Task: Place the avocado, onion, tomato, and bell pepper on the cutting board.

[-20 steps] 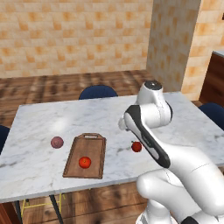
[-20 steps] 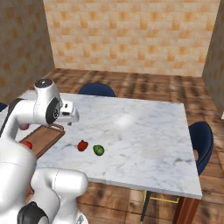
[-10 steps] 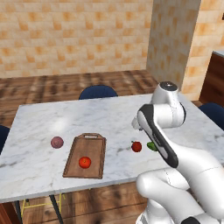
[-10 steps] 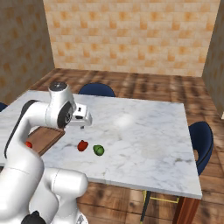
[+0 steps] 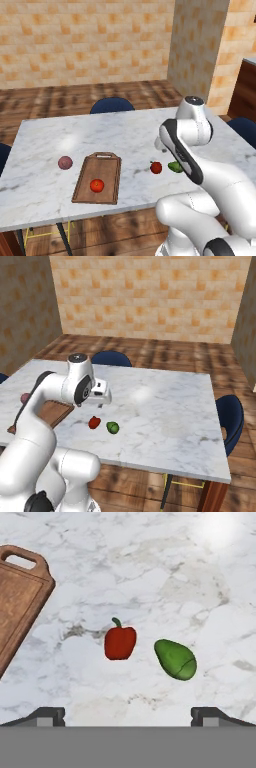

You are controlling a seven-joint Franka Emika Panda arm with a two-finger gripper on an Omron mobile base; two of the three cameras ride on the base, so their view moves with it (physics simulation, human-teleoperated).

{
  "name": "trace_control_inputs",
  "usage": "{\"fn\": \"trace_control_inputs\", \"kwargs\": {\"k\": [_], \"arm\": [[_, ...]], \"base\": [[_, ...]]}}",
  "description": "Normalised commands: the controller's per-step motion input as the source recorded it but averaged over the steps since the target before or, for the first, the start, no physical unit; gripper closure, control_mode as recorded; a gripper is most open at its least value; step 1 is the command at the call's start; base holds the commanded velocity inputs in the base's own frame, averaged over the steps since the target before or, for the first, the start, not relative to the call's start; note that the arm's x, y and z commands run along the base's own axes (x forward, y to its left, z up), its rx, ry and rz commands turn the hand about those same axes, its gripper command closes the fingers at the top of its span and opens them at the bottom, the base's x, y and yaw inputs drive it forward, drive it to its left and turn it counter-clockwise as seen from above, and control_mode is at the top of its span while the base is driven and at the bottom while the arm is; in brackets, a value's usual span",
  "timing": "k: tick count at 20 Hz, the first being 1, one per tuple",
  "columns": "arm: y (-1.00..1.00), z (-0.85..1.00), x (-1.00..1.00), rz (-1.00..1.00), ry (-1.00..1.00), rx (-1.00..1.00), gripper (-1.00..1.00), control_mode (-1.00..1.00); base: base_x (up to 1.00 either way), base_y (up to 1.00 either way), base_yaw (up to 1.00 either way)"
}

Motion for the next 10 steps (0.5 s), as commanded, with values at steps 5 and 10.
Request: {"fn": "trace_control_inputs", "kwargs": {"k": [5,10], "arm": [[0.0,-0.12,0.13,0.0,0.02,0.0,-1.0,-1.0],[0.0,0.0,0.05,0.0,0.0,0.0,-1.0,-1.0]], "base": [[0.0,0.0,0.0],[0.0,0.0,0.0]]}}
